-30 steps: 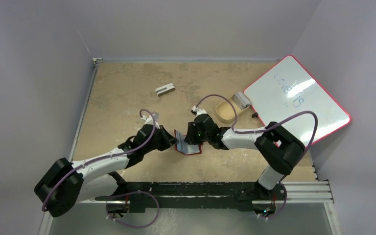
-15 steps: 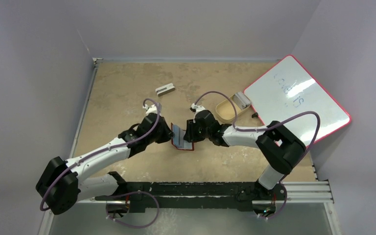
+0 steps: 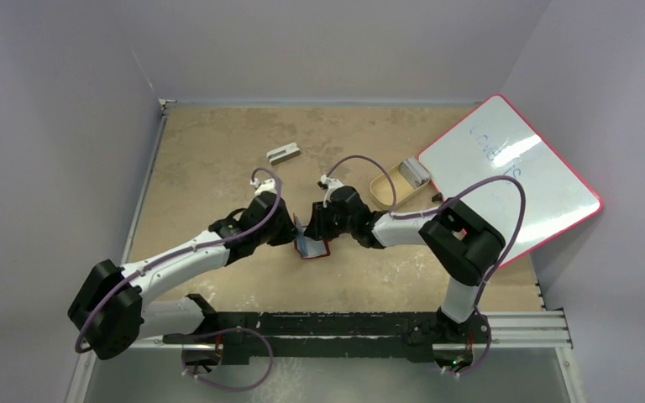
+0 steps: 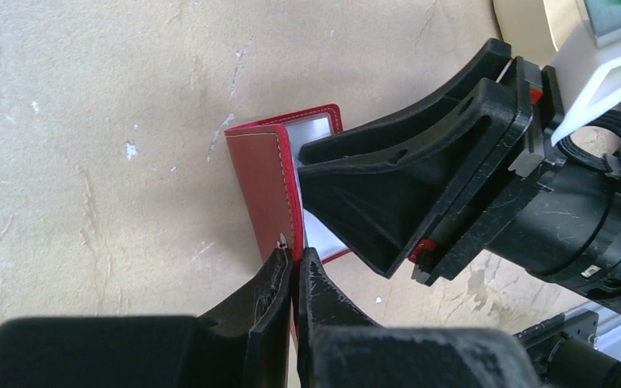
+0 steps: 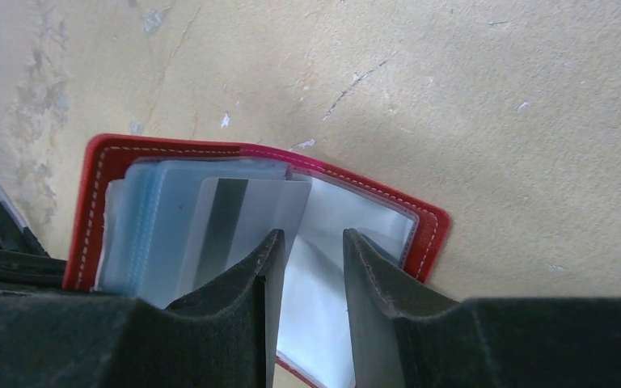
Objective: Put the credit cards into the card holder
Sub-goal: Turn over the card slot in the card holder.
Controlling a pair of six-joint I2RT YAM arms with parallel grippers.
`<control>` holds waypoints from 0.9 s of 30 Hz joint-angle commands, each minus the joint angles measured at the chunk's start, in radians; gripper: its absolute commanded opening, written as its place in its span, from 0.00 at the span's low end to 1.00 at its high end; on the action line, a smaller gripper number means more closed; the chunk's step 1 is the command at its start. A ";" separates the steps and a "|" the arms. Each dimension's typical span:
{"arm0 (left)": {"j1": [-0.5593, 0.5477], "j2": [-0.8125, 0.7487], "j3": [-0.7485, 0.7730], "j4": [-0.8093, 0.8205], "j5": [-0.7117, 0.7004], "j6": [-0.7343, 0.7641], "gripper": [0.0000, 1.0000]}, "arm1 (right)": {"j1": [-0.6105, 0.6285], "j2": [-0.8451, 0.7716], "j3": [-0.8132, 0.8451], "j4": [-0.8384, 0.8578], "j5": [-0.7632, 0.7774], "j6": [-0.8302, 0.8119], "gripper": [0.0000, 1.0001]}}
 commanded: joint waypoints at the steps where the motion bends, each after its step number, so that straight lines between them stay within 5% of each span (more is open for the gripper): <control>1: -0.007 0.012 -0.003 0.134 0.061 -0.024 0.00 | -0.001 0.034 -0.028 0.022 -0.058 0.034 0.36; 10: -0.007 0.064 -0.005 0.136 0.035 -0.022 0.00 | -0.034 -0.095 -0.095 -0.081 0.069 0.045 0.33; 27: -0.009 0.155 0.000 0.171 0.051 -0.025 0.00 | -0.036 -0.041 -0.106 -0.070 0.079 0.034 0.30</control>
